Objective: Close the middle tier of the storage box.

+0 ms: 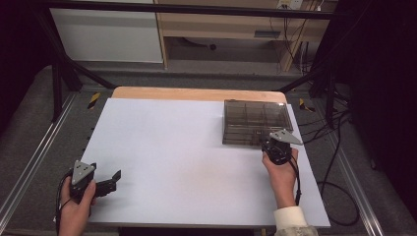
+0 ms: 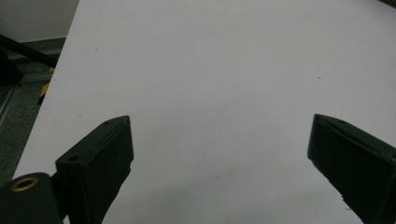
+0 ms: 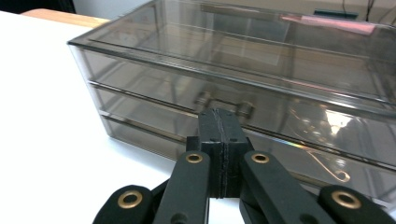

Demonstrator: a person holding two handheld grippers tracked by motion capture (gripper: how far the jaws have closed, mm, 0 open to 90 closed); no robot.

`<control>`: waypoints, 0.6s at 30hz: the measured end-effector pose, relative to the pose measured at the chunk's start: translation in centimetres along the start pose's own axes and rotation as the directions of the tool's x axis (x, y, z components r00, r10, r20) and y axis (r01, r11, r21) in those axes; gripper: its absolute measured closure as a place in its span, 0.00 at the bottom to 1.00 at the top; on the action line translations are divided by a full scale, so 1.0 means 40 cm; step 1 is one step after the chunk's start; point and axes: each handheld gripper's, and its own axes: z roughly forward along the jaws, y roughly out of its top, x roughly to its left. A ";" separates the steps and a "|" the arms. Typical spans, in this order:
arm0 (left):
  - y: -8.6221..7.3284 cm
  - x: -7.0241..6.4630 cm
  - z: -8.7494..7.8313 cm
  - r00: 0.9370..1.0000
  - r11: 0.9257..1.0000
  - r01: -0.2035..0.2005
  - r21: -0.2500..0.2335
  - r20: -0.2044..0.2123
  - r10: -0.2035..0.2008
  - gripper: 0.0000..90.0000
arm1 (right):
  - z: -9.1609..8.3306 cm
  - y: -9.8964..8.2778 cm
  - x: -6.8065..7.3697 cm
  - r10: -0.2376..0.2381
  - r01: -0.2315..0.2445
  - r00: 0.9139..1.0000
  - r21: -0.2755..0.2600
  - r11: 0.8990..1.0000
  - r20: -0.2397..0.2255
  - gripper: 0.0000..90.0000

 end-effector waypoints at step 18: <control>0.002 -0.004 0.005 1.000 1.000 0.000 0.003 -0.001 0.000 0.08 | -0.008 0.000 0.058 -0.060 0.061 0.995 0.002 0.998 -0.079 1.00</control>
